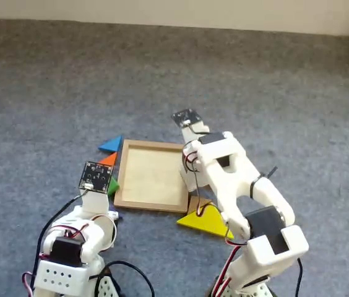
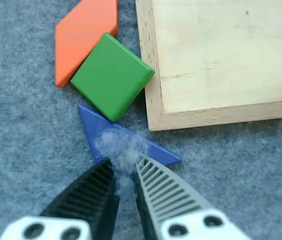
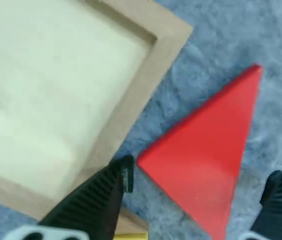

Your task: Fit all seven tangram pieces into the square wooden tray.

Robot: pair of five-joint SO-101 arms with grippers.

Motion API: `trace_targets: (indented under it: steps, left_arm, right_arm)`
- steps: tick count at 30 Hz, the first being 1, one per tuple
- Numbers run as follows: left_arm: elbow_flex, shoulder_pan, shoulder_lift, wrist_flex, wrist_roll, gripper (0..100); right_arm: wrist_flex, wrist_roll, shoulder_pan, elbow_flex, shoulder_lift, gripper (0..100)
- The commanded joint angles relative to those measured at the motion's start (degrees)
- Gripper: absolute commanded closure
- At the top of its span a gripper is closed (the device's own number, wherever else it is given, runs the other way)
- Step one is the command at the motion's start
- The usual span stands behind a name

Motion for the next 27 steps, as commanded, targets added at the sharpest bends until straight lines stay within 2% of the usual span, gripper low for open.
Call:
trace_targets:
  steps: [1,21,27]
  left_arm:
    - [1.2,0.0,-2.2,0.3,0.6,98]
    - [1.2,0.0,-2.2,0.3,0.6,98]
    - [1.2,0.0,-2.2,0.3,0.6,98]
  right_arm:
    - [0.7,0.4,1.2,-3.5,-0.1,61.2]
    - [-3.9,0.0,1.2,-3.2,0.0,61.8]
    - [-3.8,0.0,1.2,-3.1,0.0,77.9]
